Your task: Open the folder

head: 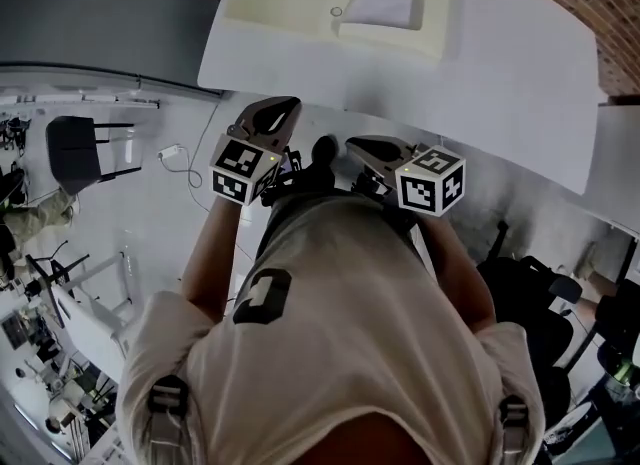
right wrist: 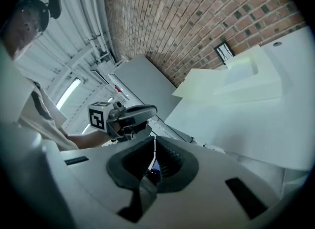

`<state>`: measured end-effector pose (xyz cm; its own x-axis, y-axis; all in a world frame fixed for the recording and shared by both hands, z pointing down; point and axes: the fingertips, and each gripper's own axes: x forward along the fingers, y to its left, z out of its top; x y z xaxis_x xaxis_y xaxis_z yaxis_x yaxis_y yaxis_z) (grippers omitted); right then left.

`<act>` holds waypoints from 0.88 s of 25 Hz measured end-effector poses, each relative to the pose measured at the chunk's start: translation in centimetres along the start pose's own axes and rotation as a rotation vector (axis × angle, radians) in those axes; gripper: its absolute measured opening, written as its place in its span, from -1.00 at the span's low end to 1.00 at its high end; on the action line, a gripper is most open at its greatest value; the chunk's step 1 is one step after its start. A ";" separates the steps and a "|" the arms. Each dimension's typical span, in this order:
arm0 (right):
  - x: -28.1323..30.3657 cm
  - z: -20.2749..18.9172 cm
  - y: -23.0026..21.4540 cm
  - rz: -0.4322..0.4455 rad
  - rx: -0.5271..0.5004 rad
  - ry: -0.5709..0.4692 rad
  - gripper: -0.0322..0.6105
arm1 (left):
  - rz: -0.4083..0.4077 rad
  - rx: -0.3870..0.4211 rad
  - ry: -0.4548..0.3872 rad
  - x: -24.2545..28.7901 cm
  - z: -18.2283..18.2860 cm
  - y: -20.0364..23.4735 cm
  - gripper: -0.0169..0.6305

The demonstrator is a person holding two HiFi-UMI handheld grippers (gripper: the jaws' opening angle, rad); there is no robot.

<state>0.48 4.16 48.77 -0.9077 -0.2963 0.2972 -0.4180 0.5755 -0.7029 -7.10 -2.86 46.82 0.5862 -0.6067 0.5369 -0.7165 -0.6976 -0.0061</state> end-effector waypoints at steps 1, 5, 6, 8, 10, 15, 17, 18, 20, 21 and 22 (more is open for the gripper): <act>0.4 -0.2 0.5 0.013 0.001 0.009 -0.87 | 0.005 0.003 0.002 -0.5 -0.2 0.1 -0.93; 1.6 -1.3 2.0 0.021 -0.045 0.050 -0.87 | -0.011 0.004 0.009 -1.7 -1.1 -0.2 -0.93; 1.8 -1.3 2.1 0.017 -0.043 0.049 -0.87 | -0.022 0.013 0.014 -1.9 -1.4 -0.3 -0.93; 2.2 -1.3 2.3 0.007 -0.027 0.041 -0.87 | -0.049 0.042 0.019 -2.2 -2.0 -0.6 -0.93; 3.0 -1.6 2.7 -0.004 -0.020 0.045 -0.87 | -0.079 0.053 0.009 -2.7 -2.3 -0.5 -0.93; 6.0 -2.4 4.4 -0.029 -0.036 0.082 -0.87 | -0.112 0.010 -0.021 -5.1 -4.1 1.6 -0.93; 7.2 -2.7 5.1 -0.039 -0.038 0.093 -0.87 | -0.123 0.001 -0.023 -6.2 -5.1 2.3 -0.93; 7.9 -2.8 5.4 -0.043 -0.037 0.097 -0.87 | -0.128 -0.004 -0.023 -6.8 -5.7 2.7 -0.93; 9.4 -3.0 6.2 -0.050 -0.046 0.109 -0.88 | -0.131 -0.017 -0.031 -7.9 -6.8 3.6 -0.93; 10.2 -3.1 6.7 -0.053 -0.056 0.119 -0.88 | -0.130 -0.023 -0.038 -8.5 -7.4 4.2 -0.93; 11.0 -3.3 7.2 -0.056 -0.066 0.129 -0.88 | -0.127 -0.028 -0.042 -9.1 -8.0 4.7 -0.93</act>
<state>-12.63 7.56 49.14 -0.8784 -0.2316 0.4180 -0.4658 0.6107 -0.6404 -18.84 2.40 48.65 0.6879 -0.5301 0.4958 -0.6455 -0.7592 0.0838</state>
